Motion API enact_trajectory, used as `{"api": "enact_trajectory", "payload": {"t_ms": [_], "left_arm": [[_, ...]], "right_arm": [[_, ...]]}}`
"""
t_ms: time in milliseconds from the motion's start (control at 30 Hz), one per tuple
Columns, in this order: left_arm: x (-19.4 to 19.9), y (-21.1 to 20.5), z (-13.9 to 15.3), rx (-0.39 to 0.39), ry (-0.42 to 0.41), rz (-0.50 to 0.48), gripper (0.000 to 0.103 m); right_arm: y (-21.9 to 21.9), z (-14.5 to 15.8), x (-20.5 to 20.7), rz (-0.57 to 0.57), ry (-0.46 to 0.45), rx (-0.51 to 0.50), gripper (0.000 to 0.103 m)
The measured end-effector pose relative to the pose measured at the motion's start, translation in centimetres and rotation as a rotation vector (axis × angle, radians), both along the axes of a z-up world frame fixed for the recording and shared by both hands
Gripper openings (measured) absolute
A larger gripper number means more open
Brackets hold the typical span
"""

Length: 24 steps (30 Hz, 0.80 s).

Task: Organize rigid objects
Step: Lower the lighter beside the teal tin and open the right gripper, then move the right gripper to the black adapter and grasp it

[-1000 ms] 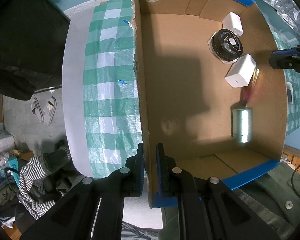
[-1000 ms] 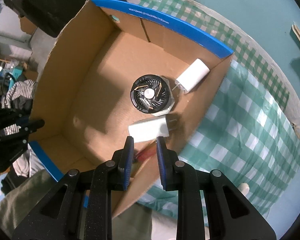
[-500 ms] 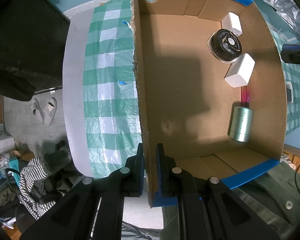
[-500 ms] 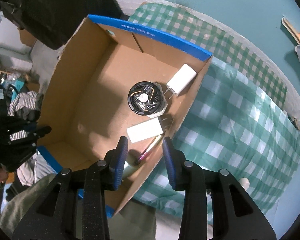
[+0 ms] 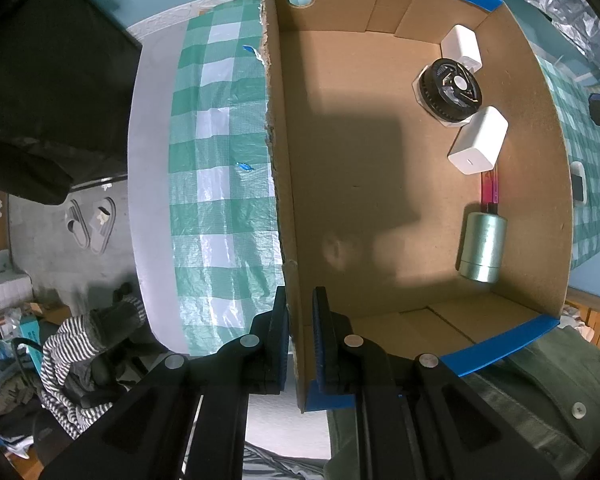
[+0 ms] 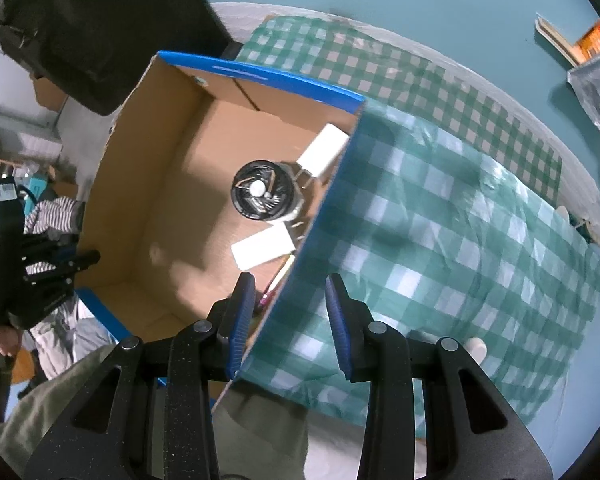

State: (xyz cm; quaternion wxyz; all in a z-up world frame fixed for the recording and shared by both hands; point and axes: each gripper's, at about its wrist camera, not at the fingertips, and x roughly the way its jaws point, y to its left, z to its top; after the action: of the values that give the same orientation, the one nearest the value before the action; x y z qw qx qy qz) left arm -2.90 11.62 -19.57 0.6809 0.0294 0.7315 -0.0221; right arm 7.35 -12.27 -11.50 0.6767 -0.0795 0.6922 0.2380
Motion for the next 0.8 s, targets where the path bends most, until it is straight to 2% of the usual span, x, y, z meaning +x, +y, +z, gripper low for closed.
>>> {"api": "enact_trajectory", "payload": {"t_ms": [533, 800], "left_arm": [[0.0, 0.1, 0.2, 0.008, -0.001, -0.010, 0.011], [-0.1, 0.1, 0.2, 0.010, 0.001, -0.010, 0.011]], "right_arm": [[-6.0, -0.6, -0.4, -0.038, -0.011, -0.054, 0.054], [-9.9, -2.7, -0.3, -0.026, 0.002, -0.109, 0.062]]}}
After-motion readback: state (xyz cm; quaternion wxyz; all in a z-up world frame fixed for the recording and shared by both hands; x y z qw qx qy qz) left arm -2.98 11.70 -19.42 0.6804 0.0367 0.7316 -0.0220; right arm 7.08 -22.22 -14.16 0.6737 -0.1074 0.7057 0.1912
